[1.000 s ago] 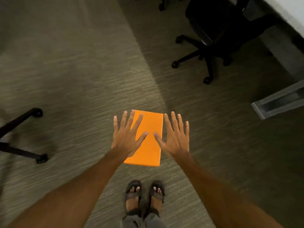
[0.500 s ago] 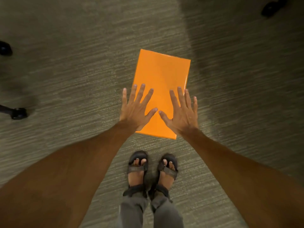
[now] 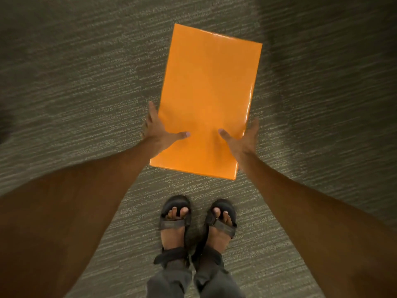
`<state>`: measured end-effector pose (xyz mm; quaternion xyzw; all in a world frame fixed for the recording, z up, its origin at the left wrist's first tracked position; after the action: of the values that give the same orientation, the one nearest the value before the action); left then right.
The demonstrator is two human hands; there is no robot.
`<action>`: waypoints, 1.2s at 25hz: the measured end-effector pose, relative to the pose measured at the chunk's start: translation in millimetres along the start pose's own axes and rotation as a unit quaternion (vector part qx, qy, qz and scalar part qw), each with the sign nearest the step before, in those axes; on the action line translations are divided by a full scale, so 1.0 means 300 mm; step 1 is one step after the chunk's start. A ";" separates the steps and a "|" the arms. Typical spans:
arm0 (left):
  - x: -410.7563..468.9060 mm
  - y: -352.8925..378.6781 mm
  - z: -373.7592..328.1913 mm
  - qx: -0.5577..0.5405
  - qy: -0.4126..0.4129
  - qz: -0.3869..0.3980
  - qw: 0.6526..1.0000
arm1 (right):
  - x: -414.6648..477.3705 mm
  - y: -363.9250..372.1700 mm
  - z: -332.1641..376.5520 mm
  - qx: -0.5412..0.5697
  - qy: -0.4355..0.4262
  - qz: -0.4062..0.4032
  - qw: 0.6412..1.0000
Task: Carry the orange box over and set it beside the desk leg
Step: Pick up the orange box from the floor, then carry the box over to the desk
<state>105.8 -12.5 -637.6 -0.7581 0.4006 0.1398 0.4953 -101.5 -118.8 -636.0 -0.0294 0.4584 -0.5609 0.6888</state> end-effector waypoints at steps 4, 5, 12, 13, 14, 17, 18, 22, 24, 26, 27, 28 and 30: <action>0.044 0.007 0.046 -0.197 -0.069 0.049 0.977 | 0.025 0.026 -0.059 0.092 0.071 0.060 0.991; 0.048 0.006 0.047 -0.210 -0.081 0.054 0.973 | 0.028 0.025 -0.069 0.104 0.070 0.064 0.990; -0.011 -0.031 -0.031 -0.227 -0.068 0.054 0.970 | -0.012 -0.056 -0.057 0.159 0.067 0.071 0.983; -0.023 -0.038 -0.058 -0.223 -0.061 0.061 0.971 | -0.023 -0.086 -0.051 0.170 0.068 0.069 0.981; -0.037 -0.046 -0.091 -0.220 -0.054 0.066 0.972 | -0.036 -0.121 -0.045 0.180 0.070 0.064 0.979; -0.096 -0.048 -0.220 -0.203 -0.023 0.082 0.976 | -0.076 -0.256 -0.033 0.209 0.073 0.034 0.975; -0.119 -0.043 -0.265 -0.195 -0.012 0.092 0.976 | -0.092 -0.304 -0.031 0.218 0.071 0.024 0.973; -0.241 0.004 -0.477 -0.176 0.033 0.145 0.973 | -0.155 -0.539 -0.041 0.251 0.066 -0.024 0.966; -0.315 0.052 -0.597 -0.163 0.061 0.168 0.970 | -0.185 -0.674 -0.068 0.291 0.071 -0.056 0.953; -0.400 0.112 -0.712 -0.137 0.088 0.188 0.969 | -0.214 -0.805 -0.104 0.331 0.072 -0.083 0.937; -0.438 0.142 -0.762 -0.124 0.098 0.197 0.968 | -0.226 -0.861 -0.123 0.342 0.072 -0.091 0.932; -0.473 0.175 -0.805 -0.113 0.106 0.206 0.966 | -0.238 -0.915 -0.144 0.349 0.074 -0.099 0.929; -0.558 0.264 -0.895 -0.093 0.120 0.233 0.961 | -0.263 -1.039 -0.206 0.363 0.082 -0.123 0.920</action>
<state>-110.0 -180.6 -460.0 -0.6976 0.6077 0.1961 0.3251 -371.3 -141.5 -451.7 0.2128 0.2711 -0.7697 0.5374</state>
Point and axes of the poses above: each hand's wrist, its own x-axis towards the middle knuckle, its own y-axis out of the palm, z = x × y, the point moved 1 cm from there along x, towards the middle knuckle, and after that the axes turned 7 degrees about -z, right-handed, at the moved point
